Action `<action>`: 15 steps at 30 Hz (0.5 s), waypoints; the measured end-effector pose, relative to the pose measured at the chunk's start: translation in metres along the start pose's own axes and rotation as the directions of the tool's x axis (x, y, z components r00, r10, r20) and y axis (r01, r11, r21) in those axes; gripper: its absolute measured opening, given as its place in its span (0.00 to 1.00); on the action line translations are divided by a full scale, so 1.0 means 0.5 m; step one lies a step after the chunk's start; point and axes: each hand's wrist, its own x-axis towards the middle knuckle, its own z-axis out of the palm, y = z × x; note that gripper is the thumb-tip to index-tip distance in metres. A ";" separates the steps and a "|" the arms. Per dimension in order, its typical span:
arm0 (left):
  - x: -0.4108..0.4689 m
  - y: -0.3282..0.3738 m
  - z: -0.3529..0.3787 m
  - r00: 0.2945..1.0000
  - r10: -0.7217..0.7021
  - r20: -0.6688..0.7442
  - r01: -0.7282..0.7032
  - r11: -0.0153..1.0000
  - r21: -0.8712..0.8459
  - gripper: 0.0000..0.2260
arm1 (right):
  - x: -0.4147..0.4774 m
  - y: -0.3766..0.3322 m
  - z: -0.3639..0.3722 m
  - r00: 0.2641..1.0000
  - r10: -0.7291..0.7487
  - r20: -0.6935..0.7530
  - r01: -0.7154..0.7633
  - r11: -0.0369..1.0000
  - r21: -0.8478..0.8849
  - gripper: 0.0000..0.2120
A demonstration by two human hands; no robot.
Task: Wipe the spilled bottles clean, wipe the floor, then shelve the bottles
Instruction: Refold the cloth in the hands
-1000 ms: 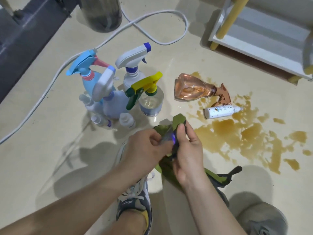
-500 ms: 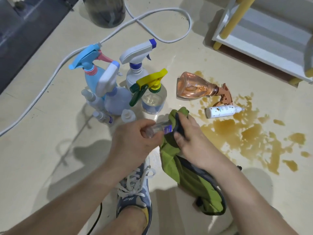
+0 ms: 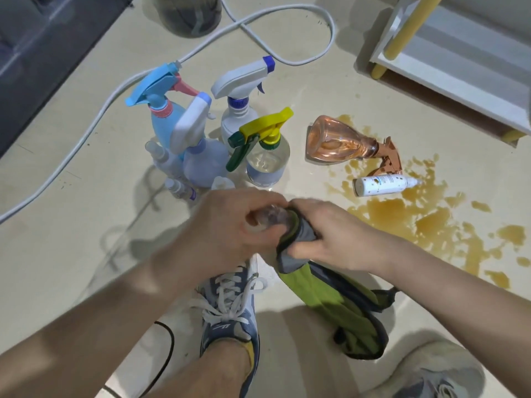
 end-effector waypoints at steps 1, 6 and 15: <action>0.005 -0.004 -0.006 1.000 -0.026 0.018 0.026 1.000 -0.011 0.14 | 0.002 -0.008 -0.003 0.999 0.041 0.036 -0.046 0.985 0.169 0.14; 0.000 -0.017 0.005 0.953 -0.297 -0.058 0.293 0.954 -0.069 0.19 | -0.013 0.033 0.012 0.983 -0.102 -0.151 0.032 0.913 -0.406 0.21; -0.017 -0.023 0.018 0.835 -0.551 -0.004 0.438 0.667 -0.603 0.15 | -0.022 0.018 -0.038 0.971 0.235 -0.030 -0.160 0.743 0.650 0.15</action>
